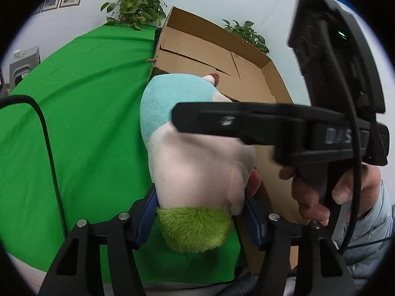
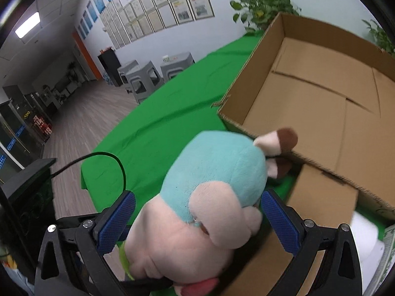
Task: Organize objects
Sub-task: 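Grasp the plush pig with the right gripper and lift it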
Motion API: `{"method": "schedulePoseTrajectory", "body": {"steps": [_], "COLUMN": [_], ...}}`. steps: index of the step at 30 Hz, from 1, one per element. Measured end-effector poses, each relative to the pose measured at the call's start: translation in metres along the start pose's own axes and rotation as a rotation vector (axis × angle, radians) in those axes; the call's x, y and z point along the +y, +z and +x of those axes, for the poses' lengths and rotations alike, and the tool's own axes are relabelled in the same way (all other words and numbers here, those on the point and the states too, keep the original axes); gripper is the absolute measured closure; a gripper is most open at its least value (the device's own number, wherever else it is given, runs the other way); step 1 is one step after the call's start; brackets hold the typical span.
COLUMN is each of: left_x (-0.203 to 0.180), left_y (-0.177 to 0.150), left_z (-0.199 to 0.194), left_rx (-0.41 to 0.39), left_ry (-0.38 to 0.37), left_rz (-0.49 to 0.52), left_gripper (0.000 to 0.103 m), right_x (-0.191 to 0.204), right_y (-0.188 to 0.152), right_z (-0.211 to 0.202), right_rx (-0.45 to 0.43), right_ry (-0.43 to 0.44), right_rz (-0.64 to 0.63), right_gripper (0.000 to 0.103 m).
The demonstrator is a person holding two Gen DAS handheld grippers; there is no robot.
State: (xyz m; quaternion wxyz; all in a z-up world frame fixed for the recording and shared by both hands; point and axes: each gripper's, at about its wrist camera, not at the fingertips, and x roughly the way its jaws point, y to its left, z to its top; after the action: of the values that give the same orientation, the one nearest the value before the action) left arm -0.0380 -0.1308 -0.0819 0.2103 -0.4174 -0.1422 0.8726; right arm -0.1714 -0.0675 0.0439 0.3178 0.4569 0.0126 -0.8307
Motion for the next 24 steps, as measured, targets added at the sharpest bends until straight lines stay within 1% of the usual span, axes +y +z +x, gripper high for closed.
{"method": "schedulePoseTrajectory", "body": {"steps": [2, 3, 6, 11, 16, 17, 19, 21, 22, 24], "left_x": [0.001, 0.001, -0.001, -0.013, -0.025, -0.029, -0.034, -0.038, -0.04, -0.048], "left_y": [-0.005, -0.005, -0.006, -0.006, -0.002, -0.002, -0.002, -0.002, 0.002, 0.005], "left_z": [-0.005, -0.005, -0.005, -0.004, -0.007, -0.007, -0.009, -0.011, -0.013, -0.017], "left_rx": [-0.003, -0.004, -0.009, -0.025, -0.045, -0.048, -0.052, -0.053, -0.052, -0.057], "left_ry": [0.013, 0.014, 0.024, 0.056, 0.088, 0.104, 0.129, 0.142, 0.152, 0.181], "left_rz": [0.008, 0.009, 0.019, 0.06, 0.084, 0.097, 0.108, 0.108, 0.11, 0.125], "left_gripper": [0.042, 0.043, 0.043, 0.045, 0.047, 0.047, 0.048, 0.049, 0.049, 0.049], "right_x": [0.008, 0.012, 0.021, 0.029, 0.027, 0.029, 0.033, 0.034, 0.033, 0.033], "right_y": [-0.001, -0.002, -0.003, -0.005, -0.003, -0.004, -0.006, -0.009, -0.009, -0.01], "right_z": [0.007, 0.01, 0.016, 0.028, 0.034, 0.037, 0.035, 0.032, 0.031, 0.026], "right_rx": [0.023, 0.024, 0.031, 0.066, 0.08, 0.082, 0.073, 0.059, 0.051, 0.035], "right_ry": [0.006, -0.007, -0.057, -0.144, -0.152, -0.16, -0.164, -0.152, -0.145, -0.126], "right_rz": [0.009, 0.008, -0.014, -0.048, -0.044, -0.051, -0.072, -0.075, -0.07, -0.068], "right_gripper": [0.0, 0.0, 0.0, 0.0, 0.0, 0.002, 0.008, 0.014, 0.016, 0.022]}}
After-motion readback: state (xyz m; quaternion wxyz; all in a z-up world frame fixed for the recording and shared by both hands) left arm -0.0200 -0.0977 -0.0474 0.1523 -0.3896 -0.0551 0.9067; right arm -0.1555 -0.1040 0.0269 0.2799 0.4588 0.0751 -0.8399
